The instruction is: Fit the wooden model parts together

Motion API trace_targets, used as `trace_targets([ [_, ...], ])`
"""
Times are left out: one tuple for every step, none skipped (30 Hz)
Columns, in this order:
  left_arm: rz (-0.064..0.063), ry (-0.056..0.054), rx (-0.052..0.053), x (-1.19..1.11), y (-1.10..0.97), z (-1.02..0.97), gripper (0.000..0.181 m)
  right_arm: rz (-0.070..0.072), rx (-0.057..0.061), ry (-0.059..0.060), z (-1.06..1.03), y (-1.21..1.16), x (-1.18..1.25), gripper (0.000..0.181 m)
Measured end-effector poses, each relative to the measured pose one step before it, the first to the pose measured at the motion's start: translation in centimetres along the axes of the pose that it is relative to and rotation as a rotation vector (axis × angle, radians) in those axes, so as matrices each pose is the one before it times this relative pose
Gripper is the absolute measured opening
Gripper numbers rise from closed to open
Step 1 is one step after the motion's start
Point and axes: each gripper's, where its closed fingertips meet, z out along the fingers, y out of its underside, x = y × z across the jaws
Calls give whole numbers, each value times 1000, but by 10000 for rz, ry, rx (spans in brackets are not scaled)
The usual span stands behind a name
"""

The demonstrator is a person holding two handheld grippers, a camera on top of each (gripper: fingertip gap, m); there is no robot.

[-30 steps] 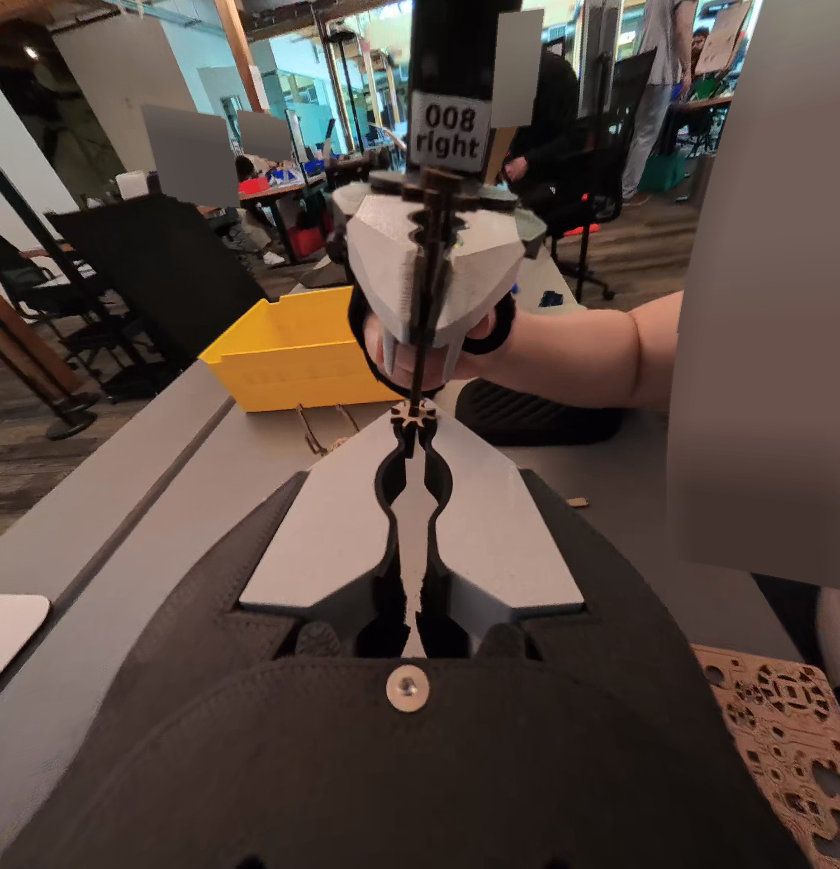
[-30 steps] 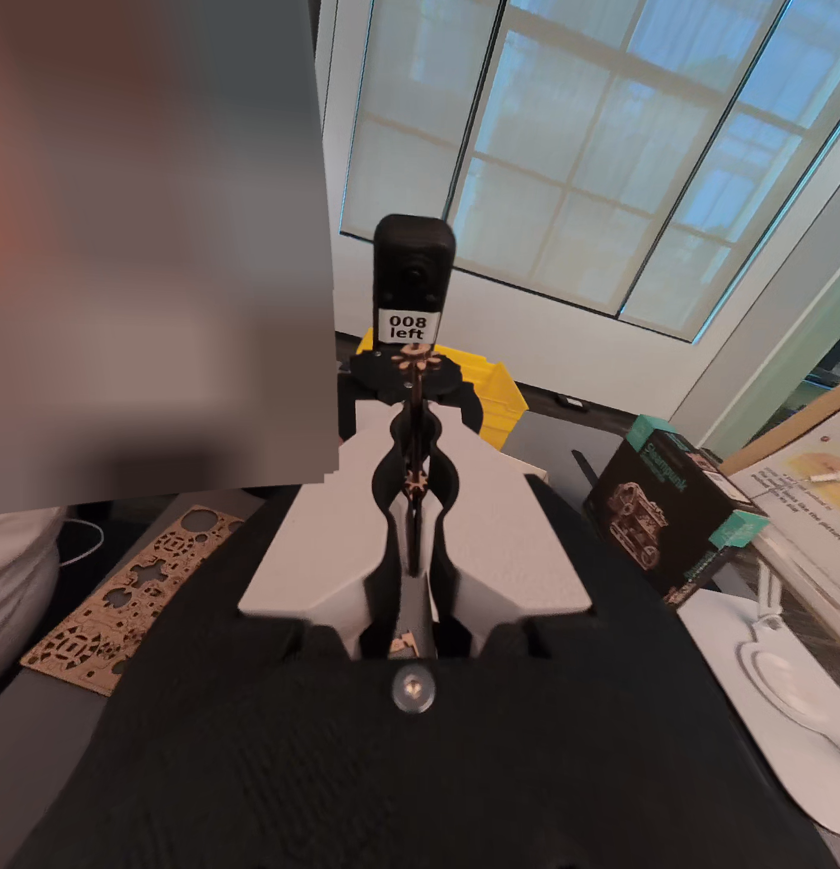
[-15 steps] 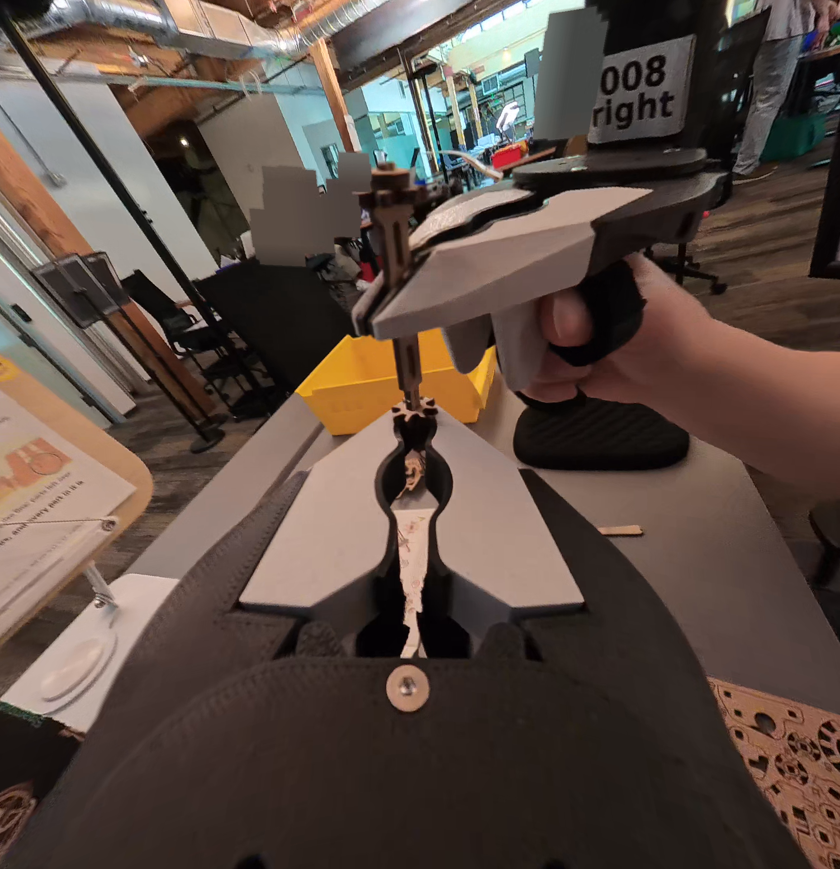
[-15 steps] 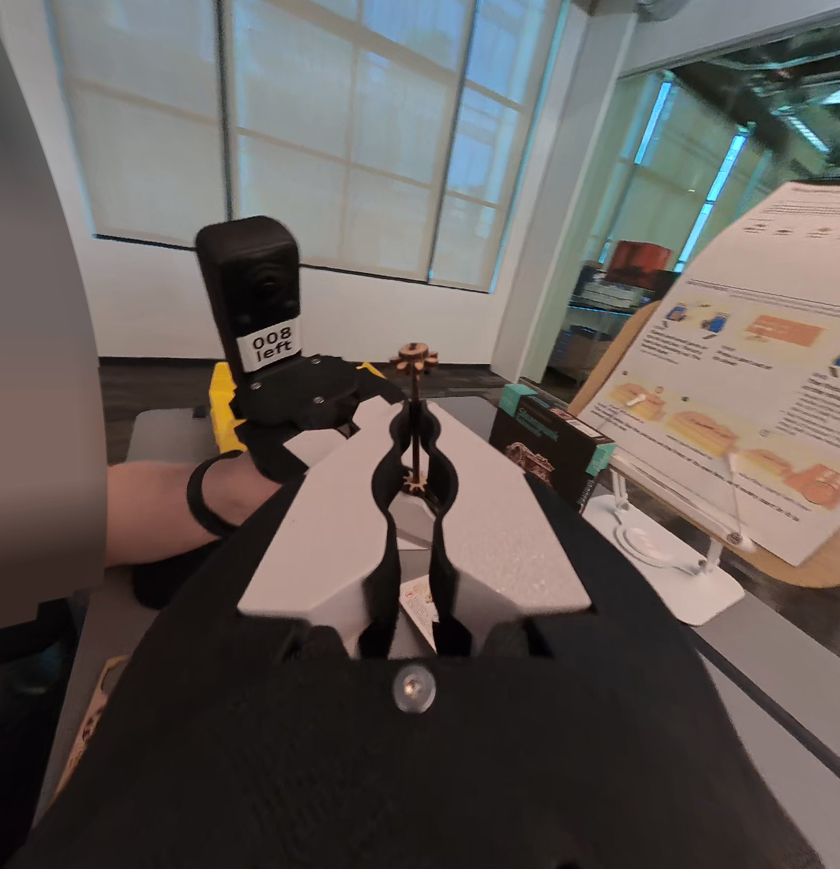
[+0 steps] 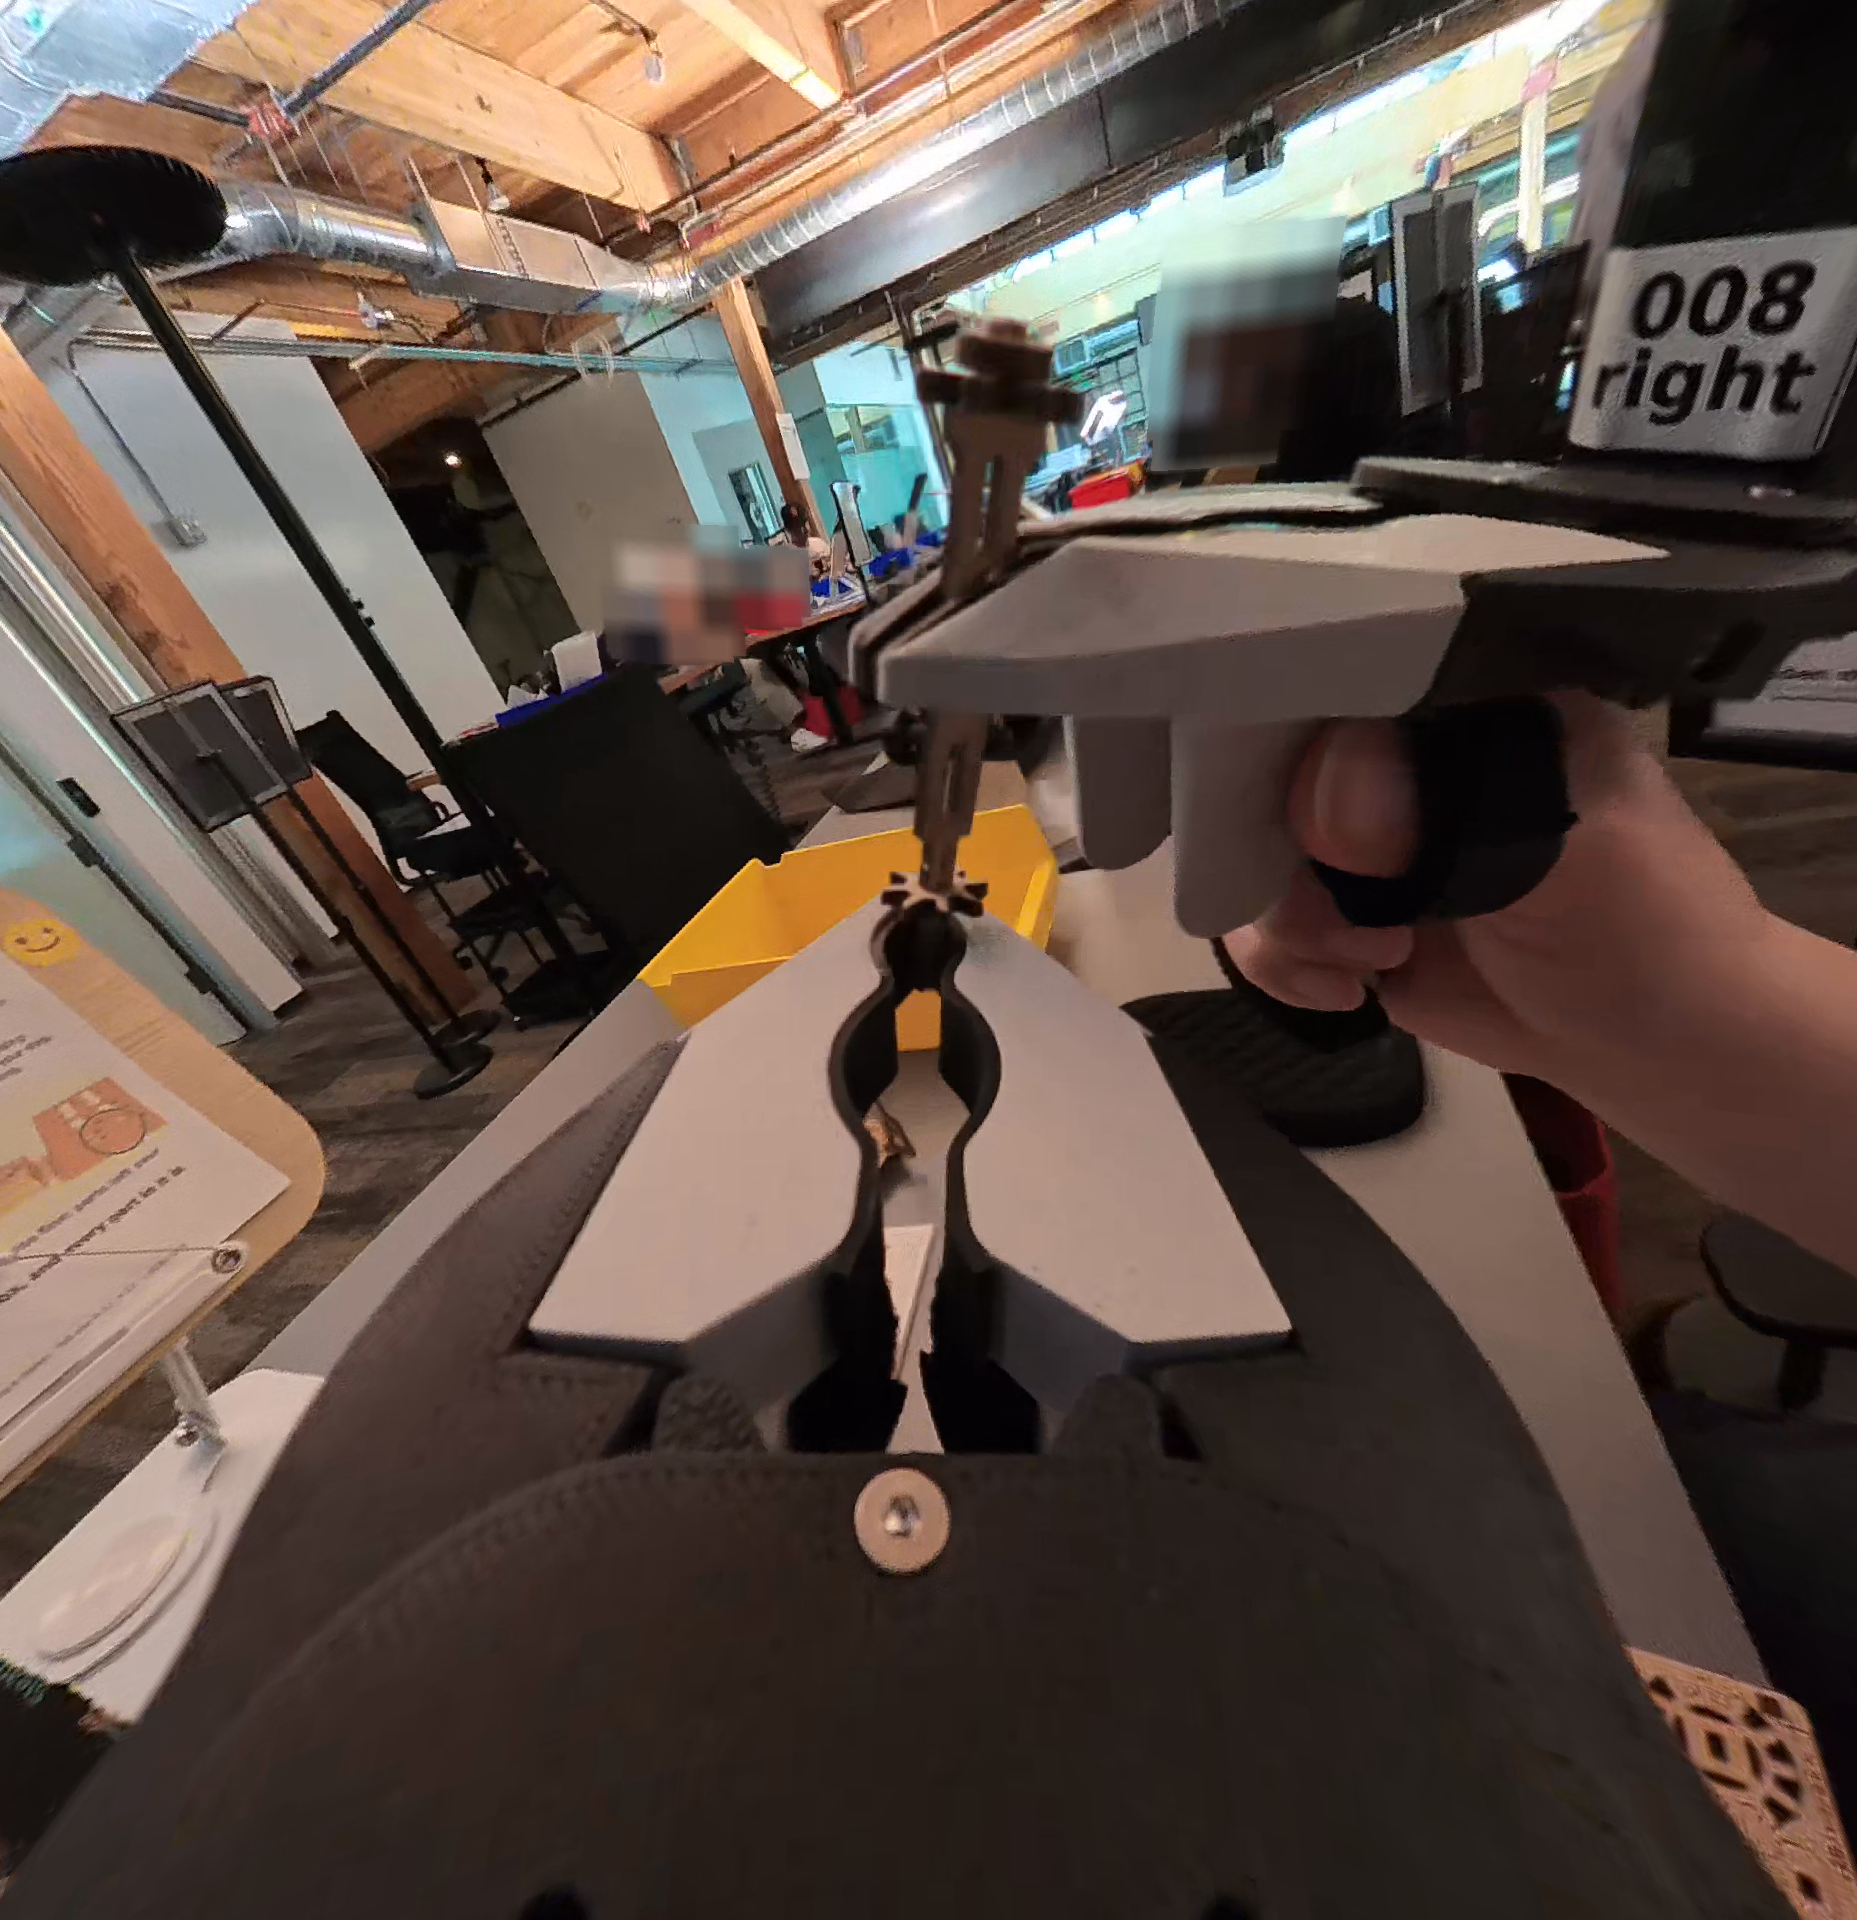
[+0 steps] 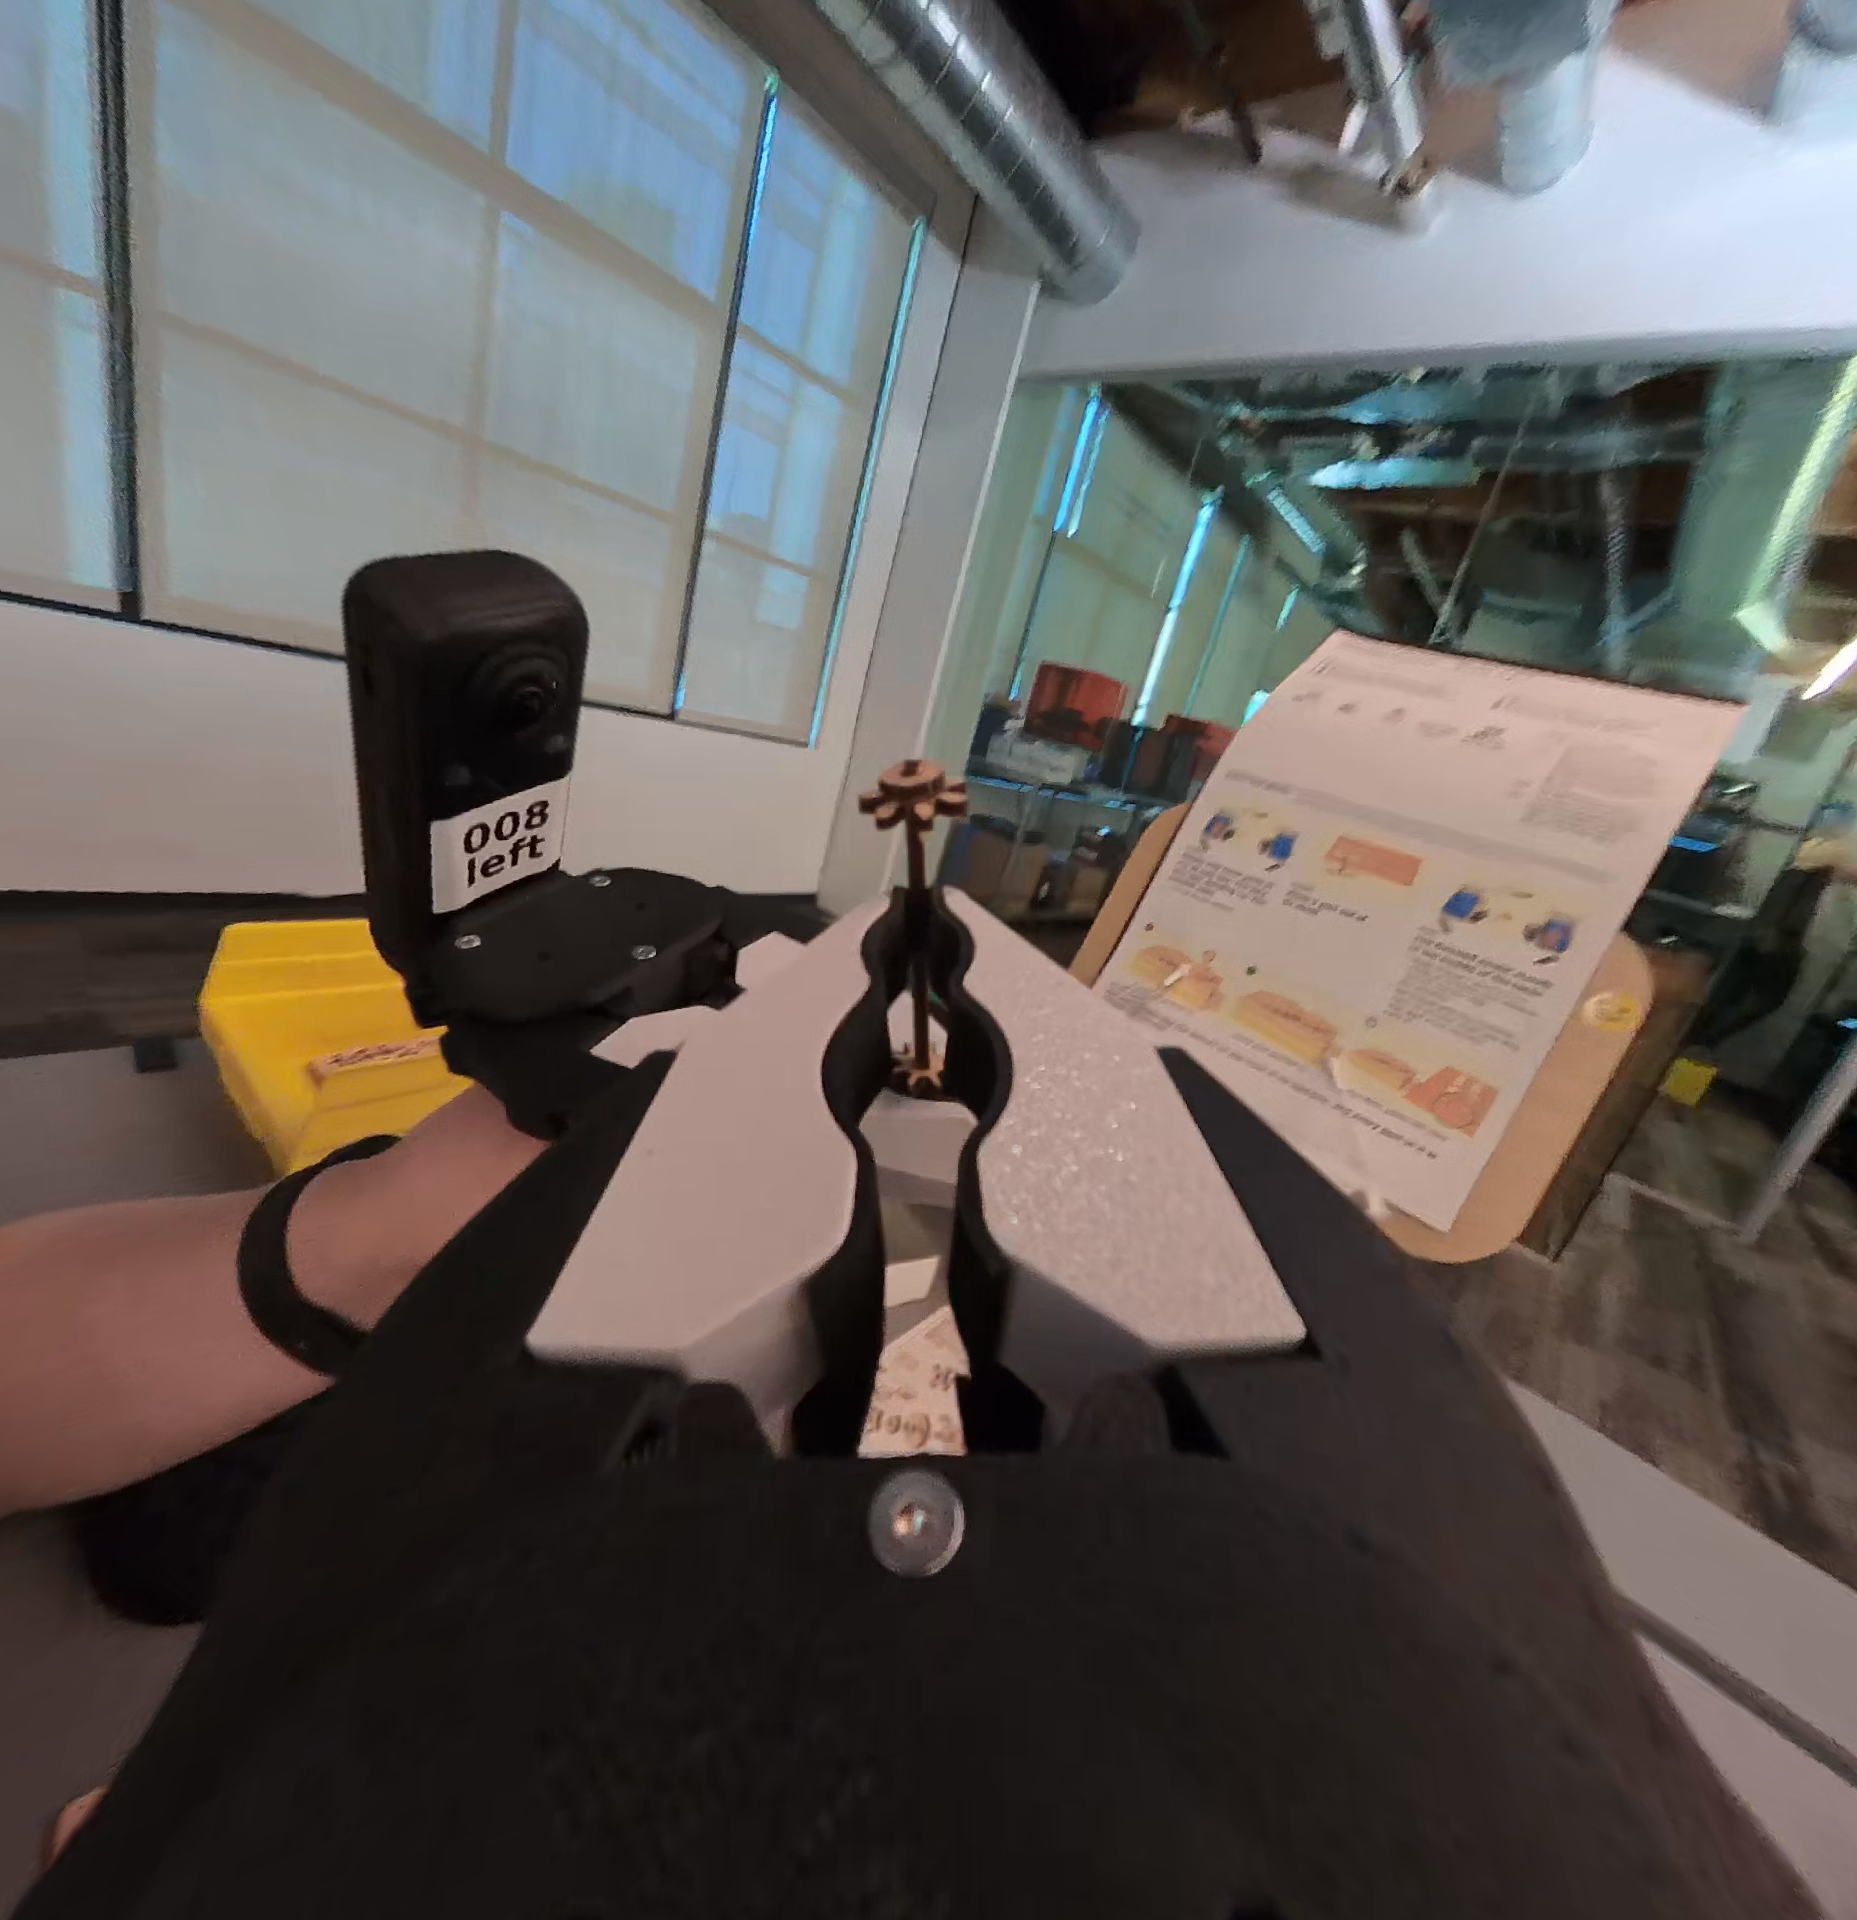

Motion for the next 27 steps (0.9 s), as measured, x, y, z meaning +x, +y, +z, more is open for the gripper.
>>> trace_targets([
  [8,47,-110,181,35,12,0,-165,-115,89,-21,156,-33,0],
  [173,-92,-301,12,430,118,0,128,-306,-74,206,521,-160,0],
  [87,-59,142,92,-177,28,0,156,-85,71,-166,52,149,0],
  [-100,45,205,212,-347,-61,0,-5,324,56,-356,-673,-63,0],
  [-80,58,-28,201,-99,-8,0,-87,261,174,-288,-501,113,0],
  [91,-114,-101,-43,50,-23,0,-50,-252,26,183,565,14,0],
  [219,-260,-208,-307,336,39,0,167,-285,-169,282,558,-209,0],
  [135,-107,128,-74,-142,-38,0,147,93,-36,-97,-187,-131,0],
  [-14,-92,96,-69,-150,-57,0,-84,247,129,-224,-468,14,0],
  [32,-35,-38,41,-32,-21,0,-200,91,180,8,-66,148,0],
  [146,-163,-181,-141,219,21,0,-25,-318,-120,343,711,-142,1],
  [254,-141,-47,-107,98,55,0,360,-38,-178,179,167,-75,0],
  [76,-184,154,-183,-206,-87,0,161,173,-136,-117,-455,-177,0],
  [-27,-30,67,11,-184,-82,0,-176,342,107,-306,-754,-124,0],
  [-32,-38,-28,-41,-59,-68,0,-304,-29,196,42,237,217,0],
  [11,-133,-226,-227,368,39,0,-72,-428,-211,425,968,-258,1],
  [28,102,40,83,99,119,0,312,-35,-20,-49,240,103,0],
  [-181,62,238,24,-259,-45,0,63,137,-191,-120,-483,-327,0],
  [-157,106,79,136,-192,-52,0,-320,314,95,-296,-871,-162,0],
  [-3,32,-26,96,-96,-69,0,-441,51,158,46,-255,-52,0],
  [97,-95,-135,-66,127,-41,0,-191,-631,-79,431,1159,-79,3],
  [120,52,-168,64,311,150,0,407,18,-206,117,275,31,1],
  [-152,56,313,43,-391,-88,0,77,51,-51,-224,-200,124,0],
  [-232,132,169,144,-331,-113,0,-171,205,-77,-313,-649,-161,1],
  [-73,117,-3,170,-171,-85,0,-389,256,68,-175,-632,-278,0],
  [121,-62,-16,-10,-110,-84,0,-367,-198,97,144,442,85,0],
  [268,-99,-279,-13,421,122,0,60,-185,-135,321,476,-138,0],
])
